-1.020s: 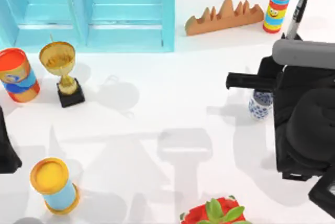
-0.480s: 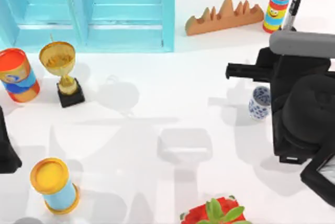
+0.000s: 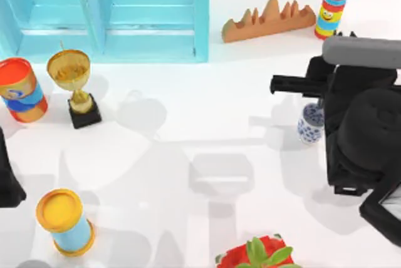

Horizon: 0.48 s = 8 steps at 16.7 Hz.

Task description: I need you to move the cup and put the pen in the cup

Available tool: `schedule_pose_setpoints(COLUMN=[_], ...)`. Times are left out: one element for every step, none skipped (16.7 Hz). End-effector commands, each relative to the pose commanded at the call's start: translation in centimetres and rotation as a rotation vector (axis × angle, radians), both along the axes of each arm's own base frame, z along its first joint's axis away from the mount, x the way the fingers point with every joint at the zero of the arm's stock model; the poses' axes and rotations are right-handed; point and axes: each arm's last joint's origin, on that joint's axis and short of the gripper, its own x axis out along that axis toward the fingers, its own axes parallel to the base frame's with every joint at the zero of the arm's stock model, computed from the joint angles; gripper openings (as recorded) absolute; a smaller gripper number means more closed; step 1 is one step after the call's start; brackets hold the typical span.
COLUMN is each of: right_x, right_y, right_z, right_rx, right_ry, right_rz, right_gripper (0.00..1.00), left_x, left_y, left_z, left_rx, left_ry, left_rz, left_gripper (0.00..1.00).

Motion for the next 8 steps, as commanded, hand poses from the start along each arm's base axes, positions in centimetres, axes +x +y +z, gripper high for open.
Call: schedule_pose_setpoints(right_x=[0.0, 0.0, 0.0, 0.0, 0.0, 0.0, 0.0, 0.0], right_y=[0.0, 0.0, 0.0, 0.0, 0.0, 0.0, 0.0, 0.0], right_z=[0.0, 0.0, 0.0, 0.0, 0.0, 0.0, 0.0, 0.0], right_rx=[0.0, 0.0, 0.0, 0.0, 0.0, 0.0, 0.0, 0.0], right_ry=[0.0, 0.0, 0.0, 0.0, 0.0, 0.0, 0.0, 0.0], right_rz=[0.0, 0.0, 0.0, 0.0, 0.0, 0.0, 0.0, 0.0], right_gripper=[0.53, 0.6, 0.68, 0.75, 0.83, 0.9, 0.98, 1.0], left_x=[0.0, 0.0, 0.0, 0.0, 0.0, 0.0, 0.0, 0.0], left_y=[0.0, 0.0, 0.0, 0.0, 0.0, 0.0, 0.0, 0.0], left_z=[0.0, 0.0, 0.0, 0.0, 0.0, 0.0, 0.0, 0.0], left_rx=[0.0, 0.0, 0.0, 0.0, 0.0, 0.0, 0.0, 0.0], left_ry=[0.0, 0.0, 0.0, 0.0, 0.0, 0.0, 0.0, 0.0], left_rz=[0.0, 0.0, 0.0, 0.0, 0.0, 0.0, 0.0, 0.0], left_gripper=[1.0, 1.0, 1.0, 1.0, 1.0, 1.0, 1.0, 1.0])
